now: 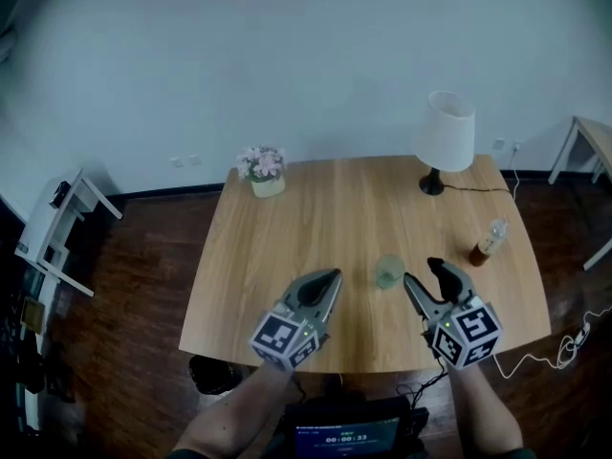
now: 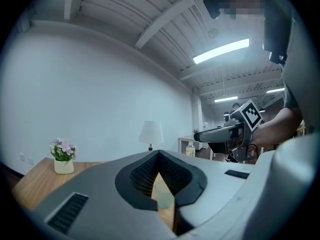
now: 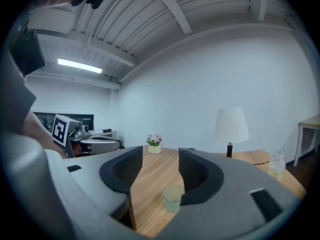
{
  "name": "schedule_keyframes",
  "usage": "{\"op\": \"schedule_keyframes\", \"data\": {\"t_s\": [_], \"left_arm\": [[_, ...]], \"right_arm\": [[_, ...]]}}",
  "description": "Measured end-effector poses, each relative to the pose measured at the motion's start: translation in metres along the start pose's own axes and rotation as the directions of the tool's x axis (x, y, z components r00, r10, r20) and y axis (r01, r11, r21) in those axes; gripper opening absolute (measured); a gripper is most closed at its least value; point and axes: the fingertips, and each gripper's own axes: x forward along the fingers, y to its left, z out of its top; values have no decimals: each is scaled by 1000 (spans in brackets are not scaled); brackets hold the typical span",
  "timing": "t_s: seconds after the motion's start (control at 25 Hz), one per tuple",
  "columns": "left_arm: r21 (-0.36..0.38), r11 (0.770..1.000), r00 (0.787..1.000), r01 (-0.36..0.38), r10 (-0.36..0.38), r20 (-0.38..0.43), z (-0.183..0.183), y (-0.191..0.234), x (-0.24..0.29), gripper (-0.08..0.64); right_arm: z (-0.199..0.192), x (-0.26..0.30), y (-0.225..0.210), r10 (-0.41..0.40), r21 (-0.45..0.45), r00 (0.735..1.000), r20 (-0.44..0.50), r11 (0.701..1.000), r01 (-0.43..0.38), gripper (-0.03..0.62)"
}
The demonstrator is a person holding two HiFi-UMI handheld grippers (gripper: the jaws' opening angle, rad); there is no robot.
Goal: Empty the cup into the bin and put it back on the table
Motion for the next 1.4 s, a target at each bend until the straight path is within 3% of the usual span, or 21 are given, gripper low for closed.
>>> {"op": "schedule_keyframes", "data": {"t_s": [0.24, 0.56, 0.64, 0.88, 0.96, 1.24, 1.28, 1.4], "left_arm": [[56, 998, 999, 23, -25, 39, 25, -19, -23, -6], [15, 1000, 997, 4, -5, 74, 47, -21, -51, -6], [8, 1000, 998, -6, 5, 70, 47, -18, -59, -6], [-34, 999, 994, -19, 22, 110, 61, -19, -89, -6], [-51, 998, 991, -22, 28, 133, 68, -19, -99, -6], [-38, 999, 992, -1, 6, 129, 66, -24, -119, -6], [-36, 999, 991, -2, 7, 131, 66, -25, -121, -6], [-21, 1000, 992, -13, 15, 122, 64, -33, -129, -6]], "right_arm": [[4, -20, 15, 28, 10, 1000, -12, 1000, -28, 235], [-1, -35, 33, 8, -6, 999, -48, 1000, -9, 233], [1, -38, 41, -2, -4, 999, -47, 1000, 2, 181], [10, -57, 71, -33, -13, 998, -44, 999, 33, 179], [12, -65, 79, -50, -18, 998, -46, 999, 49, 98], [9, -85, 95, -100, -14, 993, -58, 995, 99, 97], [9, -88, 98, -105, -17, 993, -54, 994, 104, 42], [11, -97, 107, -101, -22, 994, -45, 995, 100, 28]]}}
